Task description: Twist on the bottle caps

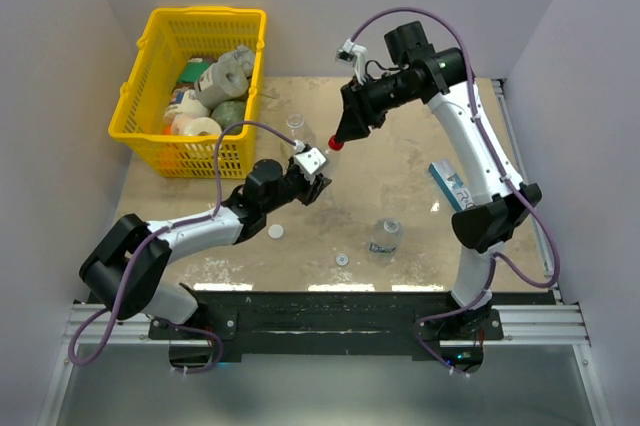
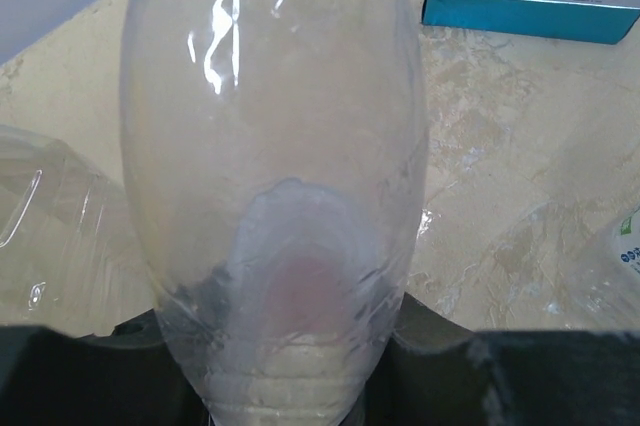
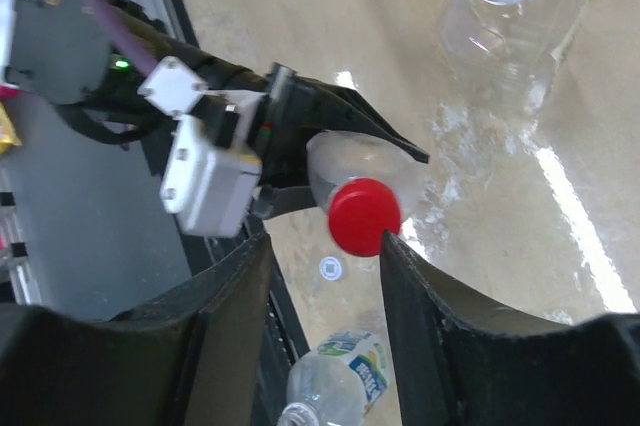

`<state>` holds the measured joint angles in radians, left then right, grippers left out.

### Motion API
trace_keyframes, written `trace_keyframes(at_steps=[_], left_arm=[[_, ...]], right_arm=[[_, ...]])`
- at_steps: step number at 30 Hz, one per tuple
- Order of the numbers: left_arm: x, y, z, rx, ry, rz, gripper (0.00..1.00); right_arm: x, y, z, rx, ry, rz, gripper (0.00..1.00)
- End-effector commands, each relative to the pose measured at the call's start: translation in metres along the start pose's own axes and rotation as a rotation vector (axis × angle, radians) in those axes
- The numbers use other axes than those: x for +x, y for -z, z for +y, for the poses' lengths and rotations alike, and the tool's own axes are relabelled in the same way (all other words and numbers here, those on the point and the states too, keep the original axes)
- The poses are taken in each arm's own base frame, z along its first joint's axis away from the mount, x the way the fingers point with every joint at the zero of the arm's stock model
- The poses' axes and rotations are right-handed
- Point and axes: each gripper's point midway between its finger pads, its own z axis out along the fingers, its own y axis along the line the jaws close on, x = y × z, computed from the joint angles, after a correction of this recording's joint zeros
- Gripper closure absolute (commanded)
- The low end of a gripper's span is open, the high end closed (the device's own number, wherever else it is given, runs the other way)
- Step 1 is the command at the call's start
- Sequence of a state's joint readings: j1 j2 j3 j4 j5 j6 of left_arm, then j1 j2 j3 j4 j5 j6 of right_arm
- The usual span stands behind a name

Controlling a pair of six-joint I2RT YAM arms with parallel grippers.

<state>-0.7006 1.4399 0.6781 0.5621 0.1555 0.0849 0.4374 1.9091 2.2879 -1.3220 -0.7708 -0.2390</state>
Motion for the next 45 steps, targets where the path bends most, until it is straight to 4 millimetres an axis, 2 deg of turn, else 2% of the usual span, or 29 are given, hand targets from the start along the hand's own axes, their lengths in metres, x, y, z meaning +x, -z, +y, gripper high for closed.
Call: trace_keyframes(at_steps=[1,2,3,4,5,6,7,8,9,10,12,13,15,16,17,18,20,21,23,25,29,38,45], left_arm=[[-0.021,-0.004,0.001,0.010,0.038,-0.050,1.00],[-0.021,-0.005,-0.001,0.022,0.037,-0.049,1.00],[-0.021,-0.005,-0.003,0.032,0.037,-0.046,1.00],[-0.023,-0.005,-0.005,0.047,0.037,-0.054,1.00],[-0.025,-0.004,-0.008,0.063,0.036,-0.059,1.00],[-0.027,-0.004,-0.009,0.074,0.027,-0.065,1.00],[-0.029,-0.002,-0.013,0.097,0.023,-0.072,1.00],[-0.030,-0.001,-0.015,0.107,0.017,-0.078,1.00],[-0.033,-0.001,-0.016,0.118,0.007,-0.087,1.00],[-0.036,0.002,-0.022,0.157,0.004,-0.101,1.00],[-0.041,0.006,-0.030,0.224,-0.006,-0.125,1.00],[-0.044,0.010,-0.044,0.317,-0.020,-0.140,1.00],[-0.042,0.014,-0.055,0.393,-0.054,-0.129,1.00],[-0.047,0.015,-0.059,0.429,-0.079,-0.135,1.00],[-0.047,0.018,-0.067,0.486,-0.099,-0.135,1.00],[-0.040,0.019,-0.070,0.514,-0.129,-0.101,1.00],[-0.042,0.020,-0.076,0.579,-0.177,-0.091,1.00],[-0.033,0.021,-0.077,0.599,-0.213,-0.059,1.00],[-0.035,0.020,-0.076,0.618,-0.266,-0.061,1.00],[-0.034,0.020,-0.076,0.629,-0.275,-0.042,1.00],[-0.034,0.019,-0.073,0.624,-0.281,-0.037,1.00],[-0.029,0.021,-0.071,0.614,-0.282,-0.030,1.00],[-0.034,0.017,-0.066,0.590,-0.295,-0.048,1.00]], right_arm=[[-0.025,0.037,0.053,-0.105,0.055,-0.121,0.46],[-0.027,0.040,0.053,-0.098,0.113,-0.134,0.35],[-0.027,0.045,0.056,-0.088,0.169,-0.145,0.33],[-0.027,0.051,0.058,-0.077,0.241,-0.154,0.32],[-0.021,0.051,0.049,-0.049,0.387,-0.139,0.32],[-0.021,0.064,0.055,-0.006,0.492,-0.161,0.31],[-0.020,0.067,0.052,0.030,0.558,-0.164,0.30],[-0.010,0.060,0.038,0.059,0.585,-0.133,0.29],[-0.017,0.065,0.030,0.132,0.652,-0.151,0.29],[-0.018,0.074,0.034,0.167,0.702,-0.171,0.29],[-0.014,0.072,0.030,0.180,0.780,-0.177,0.29],[-0.013,0.077,0.038,0.181,0.841,-0.189,0.29],[-0.004,0.072,0.037,0.165,0.958,-0.147,0.29],[0.001,0.070,0.041,0.150,1.027,-0.118,0.30],[0.002,0.070,0.042,0.149,1.160,-0.083,0.32],[0.017,0.068,0.045,0.113,1.202,-0.023,0.33],[0.031,0.062,0.047,0.071,1.383,0.078,0.36],[0.044,0.061,0.049,0.035,1.409,0.124,0.37],[0.055,0.056,0.049,-0.002,1.495,0.178,0.40],[0.063,0.055,0.055,-0.020,1.560,0.198,0.42],[0.082,0.048,0.054,-0.069,1.663,0.261,0.44],[0.086,0.040,0.050,-0.089,1.657,0.285,0.50],[0.093,0.036,0.047,-0.109,1.665,0.310,0.53]])
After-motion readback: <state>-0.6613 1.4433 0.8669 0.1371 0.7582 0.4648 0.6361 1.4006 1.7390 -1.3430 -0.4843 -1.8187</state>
